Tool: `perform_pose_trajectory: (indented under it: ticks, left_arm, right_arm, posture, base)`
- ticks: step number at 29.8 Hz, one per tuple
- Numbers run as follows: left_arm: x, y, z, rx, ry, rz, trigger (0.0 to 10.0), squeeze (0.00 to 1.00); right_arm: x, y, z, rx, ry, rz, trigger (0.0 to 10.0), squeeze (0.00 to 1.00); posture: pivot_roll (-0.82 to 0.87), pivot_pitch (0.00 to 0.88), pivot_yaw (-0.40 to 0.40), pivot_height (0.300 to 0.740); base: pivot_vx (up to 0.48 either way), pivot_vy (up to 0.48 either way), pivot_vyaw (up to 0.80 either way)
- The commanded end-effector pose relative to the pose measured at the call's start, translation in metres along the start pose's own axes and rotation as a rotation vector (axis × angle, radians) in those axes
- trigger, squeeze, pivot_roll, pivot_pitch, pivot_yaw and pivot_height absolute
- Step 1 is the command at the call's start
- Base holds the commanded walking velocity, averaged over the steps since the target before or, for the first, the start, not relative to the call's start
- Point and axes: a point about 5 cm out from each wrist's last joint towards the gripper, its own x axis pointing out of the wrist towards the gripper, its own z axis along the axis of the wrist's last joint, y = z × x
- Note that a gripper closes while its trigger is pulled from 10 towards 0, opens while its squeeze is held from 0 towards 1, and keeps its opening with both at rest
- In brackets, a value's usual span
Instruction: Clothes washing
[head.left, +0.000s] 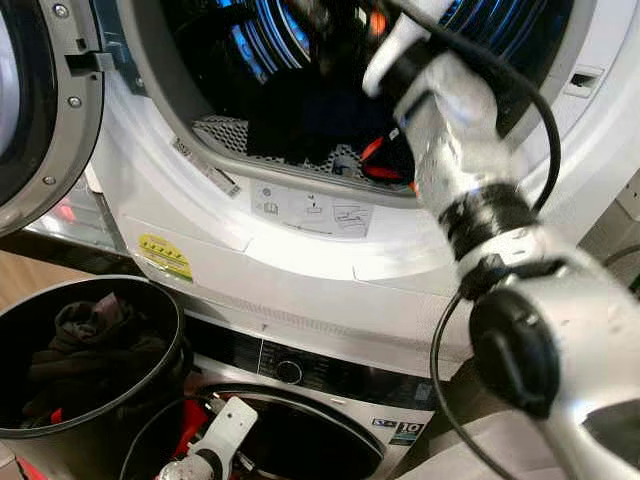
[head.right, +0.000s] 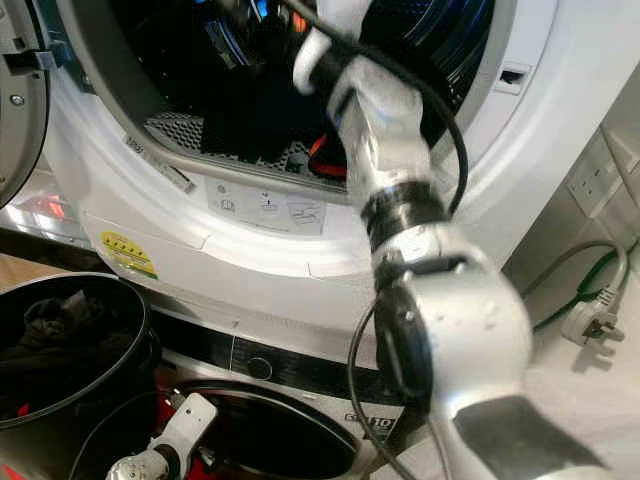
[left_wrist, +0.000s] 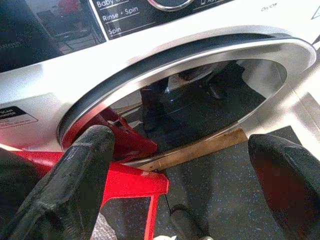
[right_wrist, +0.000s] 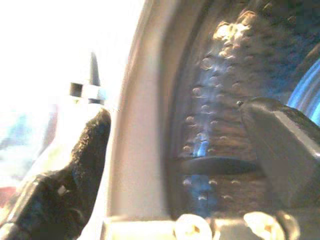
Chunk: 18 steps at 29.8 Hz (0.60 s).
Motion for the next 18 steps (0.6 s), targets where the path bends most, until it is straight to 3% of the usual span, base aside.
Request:
perform_pose_trajectory:
  ticks: [1,2,4,5,7,13,16,18]
  left_arm:
    - [-0.002,-0.002,-0.004,-0.004,0.010,-0.006,10.0,0.00]
    - [-0.002,-0.002,-0.004,-0.004,0.010,-0.006,10.0,0.00]
    - [-0.002,-0.002,-0.004,-0.005,0.009,-0.009,10.0,0.00]
    - [-0.002,-0.002,-0.004,-0.005,0.009,-0.009,10.0,0.00]
    - [-0.001,-0.004,-0.004,-0.001,0.009,-0.018,10.0,0.00]
    - [-0.002,-0.004,-0.005,-0.003,0.011,-0.019,10.0,0.00]
    - [-0.002,-0.005,-0.006,-0.002,0.014,-0.022,10.0,0.00]
    - [-0.002,-0.004,-0.006,-0.004,0.016,-0.022,10.0,0.00]
  right_arm:
    - [-0.009,0.010,0.020,0.062,-0.159,0.154,10.0,0.00]
    - [-0.009,0.010,0.020,0.062,-0.159,0.154,10.0,0.00]
    - [-0.028,0.026,0.013,0.063,-0.161,0.277,10.0,0.00]
    - [-0.028,0.026,0.013,0.063,-0.161,0.277,10.0,0.00]
    - [-0.046,0.041,0.006,0.091,-0.134,0.356,10.0,0.00]
    - [-0.070,0.061,-0.006,0.125,-0.059,0.398,10.0,0.00]
    - [-0.078,0.079,-0.009,0.203,-0.055,0.381,10.0,0.00]
    - [-0.082,0.101,-0.006,0.309,-0.084,0.377,10.0,0.00]
  posture:
    - [0.11,0.000,-0.073,0.740]
    - [0.11,0.000,-0.073,0.740]
    - [0.10,0.000,-0.067,0.740]
    - [0.10,0.000,-0.067,0.740]
    - [0.08,0.000,-0.064,0.740]
    - [0.07,0.000,-0.065,0.740]
    - [0.07,0.000,-0.067,0.740]
    - [0.07,0.000,-0.067,0.740]
  base:
    - [0.000,0.000,0.00]
    - [0.000,0.000,0.00]
    - [0.000,0.000,0.00]
    - [0.000,0.000,0.00]
    - [0.000,0.000,0.00]
    - [0.000,0.000,0.00]
    - [0.000,0.000,0.00]
    - [0.000,0.000,0.00]
